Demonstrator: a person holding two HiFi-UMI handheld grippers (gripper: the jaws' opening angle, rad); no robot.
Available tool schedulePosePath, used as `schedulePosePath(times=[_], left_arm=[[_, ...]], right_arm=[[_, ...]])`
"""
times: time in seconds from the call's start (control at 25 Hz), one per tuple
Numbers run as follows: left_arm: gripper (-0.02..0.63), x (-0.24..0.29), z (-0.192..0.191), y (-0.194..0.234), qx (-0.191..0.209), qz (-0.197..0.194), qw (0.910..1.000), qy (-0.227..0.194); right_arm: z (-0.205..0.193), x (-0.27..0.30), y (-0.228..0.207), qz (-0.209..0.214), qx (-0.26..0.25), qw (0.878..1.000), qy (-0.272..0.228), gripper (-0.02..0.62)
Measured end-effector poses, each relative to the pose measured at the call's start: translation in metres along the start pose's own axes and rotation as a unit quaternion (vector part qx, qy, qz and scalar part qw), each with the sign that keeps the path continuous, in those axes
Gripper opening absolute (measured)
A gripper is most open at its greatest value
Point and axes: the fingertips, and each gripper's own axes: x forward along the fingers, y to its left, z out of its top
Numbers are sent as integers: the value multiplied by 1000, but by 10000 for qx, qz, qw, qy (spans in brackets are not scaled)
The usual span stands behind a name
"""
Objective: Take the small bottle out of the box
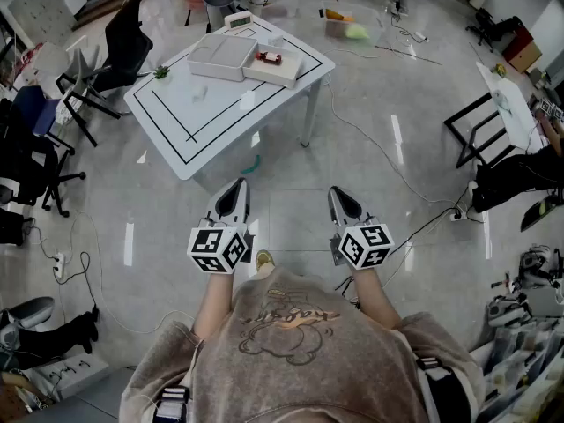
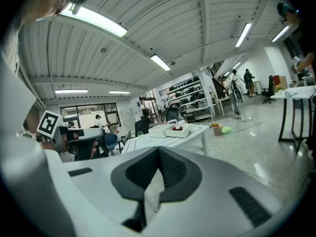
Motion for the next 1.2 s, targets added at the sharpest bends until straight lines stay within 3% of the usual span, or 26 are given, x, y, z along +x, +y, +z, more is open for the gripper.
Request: schedulePosePath(times=[0.4,0.8,1.2], left_arm=[[8,16,7,25,-22,-123,9999,46],[8,50,13,61,23,-507,9986,111],[8,85,21,74,44,-705,9974,143]], right_arm=[[6,29,9,-80,33,10000,-48,-5],[15,61,16,-246,111,9996,-83,-5],[25,91,-1,-418,291,9987,-97,-5]])
